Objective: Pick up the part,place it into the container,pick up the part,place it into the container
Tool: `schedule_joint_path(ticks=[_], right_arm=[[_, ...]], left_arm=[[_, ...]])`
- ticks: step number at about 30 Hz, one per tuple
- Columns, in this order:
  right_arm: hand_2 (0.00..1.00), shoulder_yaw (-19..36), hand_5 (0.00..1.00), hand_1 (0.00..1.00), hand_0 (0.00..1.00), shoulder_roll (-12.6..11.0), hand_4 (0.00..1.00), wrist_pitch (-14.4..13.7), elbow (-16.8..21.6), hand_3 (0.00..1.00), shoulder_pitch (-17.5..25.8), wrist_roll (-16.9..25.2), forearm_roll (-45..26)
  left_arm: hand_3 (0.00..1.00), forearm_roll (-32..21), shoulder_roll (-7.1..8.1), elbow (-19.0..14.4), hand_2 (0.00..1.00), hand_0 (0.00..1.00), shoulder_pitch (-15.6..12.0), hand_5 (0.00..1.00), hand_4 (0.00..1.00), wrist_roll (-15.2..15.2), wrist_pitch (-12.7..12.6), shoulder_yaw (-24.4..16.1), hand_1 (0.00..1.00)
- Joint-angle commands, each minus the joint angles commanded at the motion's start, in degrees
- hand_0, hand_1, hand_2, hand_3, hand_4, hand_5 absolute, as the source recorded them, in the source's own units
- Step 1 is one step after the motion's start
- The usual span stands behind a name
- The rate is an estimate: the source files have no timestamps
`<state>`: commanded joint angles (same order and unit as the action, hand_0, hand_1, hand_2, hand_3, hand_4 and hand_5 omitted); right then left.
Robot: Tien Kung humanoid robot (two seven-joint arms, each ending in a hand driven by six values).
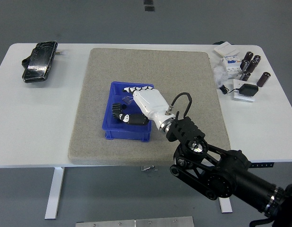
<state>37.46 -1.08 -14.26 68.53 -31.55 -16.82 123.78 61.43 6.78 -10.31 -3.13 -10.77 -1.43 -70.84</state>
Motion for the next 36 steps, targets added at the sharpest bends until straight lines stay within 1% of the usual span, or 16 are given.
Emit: schedule_joint_path(ticks=[1, 2, 7, 8, 13, 14, 15, 19, 20, 27, 31, 32, 36], right_arm=[[0.834, 0.66, 0.801, 0.83, 0.872, -0.09, 0.957, -0.55, 0.09, 0.879, 0.28, 0.44, -0.77], [0.827, 1.47, 0.831, 0.821, 0.871, -0.21, 0.987, -1.12, 0.21, 0.872, 0.62, 0.94, -1.72], [0.827, 6.71, 0.831, 0.821, 0.871, -1.58, 0.987, -4.12, 2.0, 0.872, 3.34, 3.74, -7.11], [0.812, 8.2, 0.811, 0.805, 0.843, -2.13, 0.986, -5.0, 2.74, 0.853, 4.33, 4.69, -8.53], [0.812, 15.11, 0.811, 0.805, 0.843, -4.23, 0.986, -8.52, 4.64, 0.853, 8.46, 9.75, -15.19], [0.77, 16.82, 0.776, 0.761, 0.801, -4.64, 0.959, -9.18, 4.65, 0.798, 9.45, 11.1, -16.92], [0.77, 18.15, 0.776, 0.761, 0.801, -4.89, 0.959, -9.55, 4.61, 0.798, 10.1, 12.02, -18.25], [0.77, 23.88, 0.776, 0.761, 0.801, -5.64, 0.959, -10.26, 4.3, 0.798, 12.75, 14.24, -23.33], [0.764, 25.09, 0.763, 0.757, 0.798, -5.77, 0.947, -10.3, 4.31, 0.791, 13.32, 14.52, -24.15], [0.758, 33.19, 0.755, 0.753, 0.797, -6.97, 0.94, -9.82, 4.71, 0.784, 17.49, 16.04, -25.73], [0.758, 36.4, 0.755, 0.753, 0.797, -8.04, 0.94, -9.52, 5.16, 0.784, 19.74, 17.84, -27.41], [0.757, 37.11, 0.737, 0.75, 0.788, -8.3, 0.923, -9.41, 5.28, 0.78, 20.28, 18.41, -28.16], [0.757, 39.54, 0.737, 0.75, 0.788, -8.86, 0.923, -9.06, 5.66, 0.78, 22.32, 20.56, -31.83]], left_arm=[[0.571, 0.01, 0.0, 0.0, 0.576, 0.638, -0.02, 0.343, 0.639, 0.0, 0.01, 0.01, 0.611], [0.571, 0.02, 0.0, 0.0, 0.576, 0.638, -0.03, 0.341, 0.639, 0.01, 0.03, 0.01, 0.61], [0.571, 0.08, -0.06, 0.0, 0.576, 0.638, -0.1, 0.341, 0.639, 0.1, 0.11, -0.02, 0.61], [0.57, 0.08, -0.1, 0.0, 0.575, 0.637, -0.14, 0.338, 0.637, 0.12, 0.13, -0.02, 0.61], [0.57, -0.07, -0.15, 0.0, 0.575, 0.637, -0.37, 0.338, 0.637, 0.22, 0.12, 0.02, 0.61], [0.57, -0.15, -0.15, 0.0, 0.575, 0.637, -0.44, 0.332, 0.634, 0.22, 0.1, 0.05, 0.61], [0.57, -0.21, -0.15, 0.0, 0.575, 0.637, -0.49, 0.332, 0.634, 0.21, 0.08, 0.08, 0.61], [0.57, -0.43, -0.19, 0.0, 0.575, 0.637, -0.73, 0.332, 0.634, 0.17, 0.03, 0.23, 0.61], [0.57, -0.45, -0.21, 0.0, 0.573, 0.637, -0.77, 0.317, 0.62, 0.16, 0.03, 0.25, 0.61], [0.57, -0.07, -0.25, 0.0, 0.573, 0.637, -0.75, 0.312, 0.617, 0.35, 0.15, -0.09, 0.61], [0.57, -0.09, -0.17, 0.0, 0.573, 0.637, -0.77, 0.312, 0.617, 0.41, 0.16, -0.15, 0.61], [0.571, -0.15, -0.13, 0.0, 0.573, 0.637, -0.81, 0.308, 0.619, 0.39, 0.16, -0.11, 0.61], [0.571, -0.24, 0.13, 0.0, 0.573, 0.637, -0.95, 0.308, 0.619, 0.34, 0.12, -0.08, 0.61]])
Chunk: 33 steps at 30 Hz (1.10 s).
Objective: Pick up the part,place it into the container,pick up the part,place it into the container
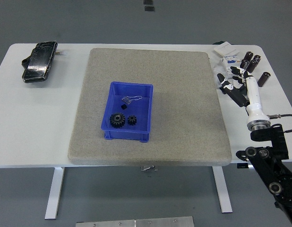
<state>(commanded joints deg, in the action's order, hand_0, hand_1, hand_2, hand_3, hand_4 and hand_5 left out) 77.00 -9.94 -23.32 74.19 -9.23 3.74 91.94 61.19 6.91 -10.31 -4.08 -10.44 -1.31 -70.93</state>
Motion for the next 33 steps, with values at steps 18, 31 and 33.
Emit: schedule_joint_path(ticks=[18, 31, 33], right_arm=[[0.758, 4.81, 0.72, 0.744, 0.787, -0.61, 0.926, -0.18, 2.05, 0.774, 1.98, 2.55, -3.28], [0.758, 7.31, 0.712, 0.739, 0.783, -0.48, 0.924, -0.16, 3.2, 0.773, 3.12, 3.12, -3.38], [0.759, 7.46, 0.712, 0.739, 0.785, -0.49, 0.923, -0.15, 3.31, 0.774, 3.17, 3.19, -3.37]], left_arm=[[0.575, 2.02, 1.41, 0.0, 0.572, 0.638, 0.59, 0.294, 0.622, 0.0, 0.29, -1.11, 0.61], [0.576, 1.69, 1.14, 0.0, 0.572, 0.637, 0.39, 0.277, 0.63, 0.22, 0.26, -1.23, 0.61], [0.576, 1.52, 0.99, 0.0, 0.573, 0.637, 0.34, 0.268, 0.632, 0.22, 0.24, -1.16, 0.61]])
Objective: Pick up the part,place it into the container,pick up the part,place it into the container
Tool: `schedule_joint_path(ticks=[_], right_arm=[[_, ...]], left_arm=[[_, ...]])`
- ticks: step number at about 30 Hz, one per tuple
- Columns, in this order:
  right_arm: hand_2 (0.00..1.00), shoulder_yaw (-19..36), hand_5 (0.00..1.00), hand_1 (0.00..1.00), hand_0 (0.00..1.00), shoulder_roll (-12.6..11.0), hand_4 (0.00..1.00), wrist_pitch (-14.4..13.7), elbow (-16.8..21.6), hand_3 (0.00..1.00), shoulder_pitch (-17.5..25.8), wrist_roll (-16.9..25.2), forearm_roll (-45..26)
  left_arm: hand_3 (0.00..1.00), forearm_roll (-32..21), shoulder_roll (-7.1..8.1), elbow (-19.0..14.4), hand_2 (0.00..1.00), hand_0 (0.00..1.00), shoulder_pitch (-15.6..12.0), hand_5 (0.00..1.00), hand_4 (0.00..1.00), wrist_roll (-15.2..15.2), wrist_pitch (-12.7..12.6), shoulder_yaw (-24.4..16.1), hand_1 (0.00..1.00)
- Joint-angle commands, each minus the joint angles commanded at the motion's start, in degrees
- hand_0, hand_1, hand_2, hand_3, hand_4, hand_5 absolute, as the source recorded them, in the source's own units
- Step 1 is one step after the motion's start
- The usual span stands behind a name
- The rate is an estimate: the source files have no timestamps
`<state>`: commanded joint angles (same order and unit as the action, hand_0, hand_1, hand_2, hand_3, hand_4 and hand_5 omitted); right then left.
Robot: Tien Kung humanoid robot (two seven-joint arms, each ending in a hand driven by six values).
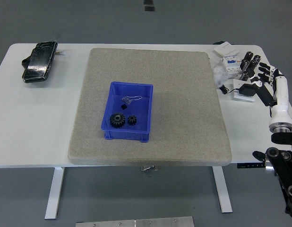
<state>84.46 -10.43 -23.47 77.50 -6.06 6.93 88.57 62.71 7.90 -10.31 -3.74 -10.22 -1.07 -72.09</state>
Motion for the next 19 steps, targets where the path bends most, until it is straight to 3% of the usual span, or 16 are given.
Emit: schedule_joint_path(ticks=[19], right_arm=[[0.761, 1.35, 0.705, 0.732, 0.779, -0.34, 0.926, -0.13, 0.65, 0.773, 0.31, 0.29, 0.31]], left_arm=[[0.58, -0.38, -0.6, 0.0, 0.574, 0.637, -0.14, 0.261, 0.633, -0.02, 0.01, 0.2, 0.61]])
